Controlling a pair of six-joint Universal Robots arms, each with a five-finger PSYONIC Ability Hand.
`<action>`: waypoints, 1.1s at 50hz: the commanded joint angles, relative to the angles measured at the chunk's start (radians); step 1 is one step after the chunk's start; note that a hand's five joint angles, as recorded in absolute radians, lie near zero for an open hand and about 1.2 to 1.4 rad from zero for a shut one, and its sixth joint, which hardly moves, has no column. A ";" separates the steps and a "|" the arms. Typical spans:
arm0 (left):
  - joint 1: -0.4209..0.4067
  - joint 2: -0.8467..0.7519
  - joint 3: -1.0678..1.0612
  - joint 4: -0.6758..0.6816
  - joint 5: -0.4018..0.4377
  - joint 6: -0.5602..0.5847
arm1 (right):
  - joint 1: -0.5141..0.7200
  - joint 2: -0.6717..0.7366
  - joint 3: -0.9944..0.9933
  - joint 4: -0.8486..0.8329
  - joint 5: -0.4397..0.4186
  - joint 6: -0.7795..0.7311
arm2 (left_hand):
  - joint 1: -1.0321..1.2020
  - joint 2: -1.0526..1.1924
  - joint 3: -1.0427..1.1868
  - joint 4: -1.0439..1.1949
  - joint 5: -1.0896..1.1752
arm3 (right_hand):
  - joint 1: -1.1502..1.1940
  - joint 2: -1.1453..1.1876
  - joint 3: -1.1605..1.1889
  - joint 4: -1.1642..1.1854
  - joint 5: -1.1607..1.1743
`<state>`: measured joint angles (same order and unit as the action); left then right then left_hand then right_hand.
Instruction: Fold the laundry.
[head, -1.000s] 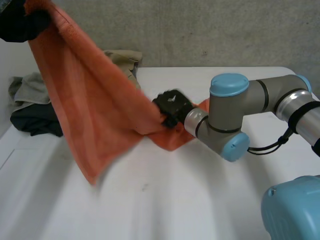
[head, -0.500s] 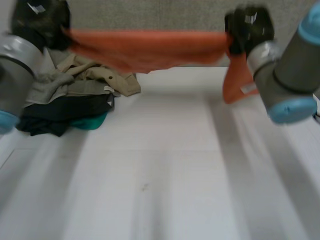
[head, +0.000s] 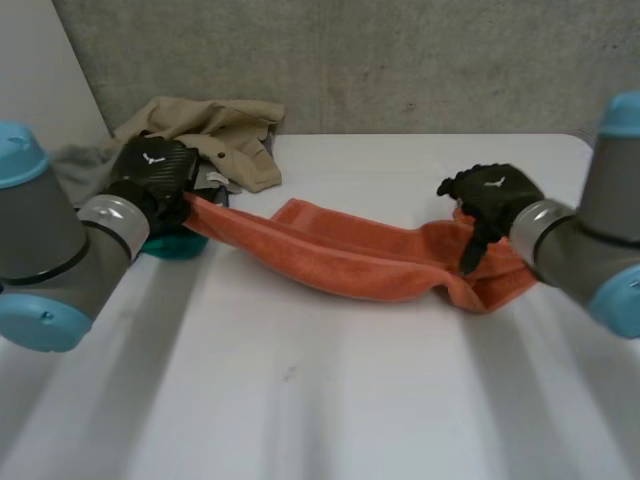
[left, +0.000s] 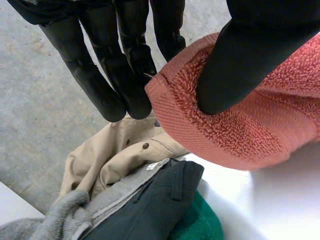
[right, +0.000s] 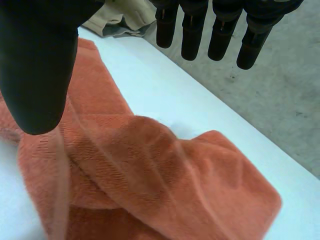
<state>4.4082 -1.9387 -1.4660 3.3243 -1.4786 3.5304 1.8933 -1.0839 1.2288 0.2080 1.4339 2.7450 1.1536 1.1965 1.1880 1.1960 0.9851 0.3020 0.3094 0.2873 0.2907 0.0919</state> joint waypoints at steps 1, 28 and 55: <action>0.034 0.069 -0.066 0.001 0.052 -0.002 | -0.068 -0.017 -0.058 0.171 -0.047 -0.160 | 0.243 0.200 0.208 0.200 0.237 | 0.060 0.053 0.075 0.071 0.096; 0.060 0.162 -0.111 -0.038 0.080 -0.004 | -0.096 0.079 0.207 0.030 -0.061 0.304 | 0.243 0.200 0.208 0.200 0.237 | 0.298 0.291 0.313 0.310 0.334; 0.071 0.366 -0.114 -0.232 0.081 -0.053 | -0.146 -0.112 0.233 -0.079 -0.065 0.204 | 0.243 0.200 0.208 0.200 0.237 | 1.094 1.087 1.109 1.106 1.130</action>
<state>4.4623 -1.6471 -1.5781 3.1842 -1.4120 3.4807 1.8413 -1.0464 1.4639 -0.0217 1.5117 3.0340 1.1536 1.1965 1.1880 1.1961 0.9851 1.1337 1.1735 1.1799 1.1893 0.9896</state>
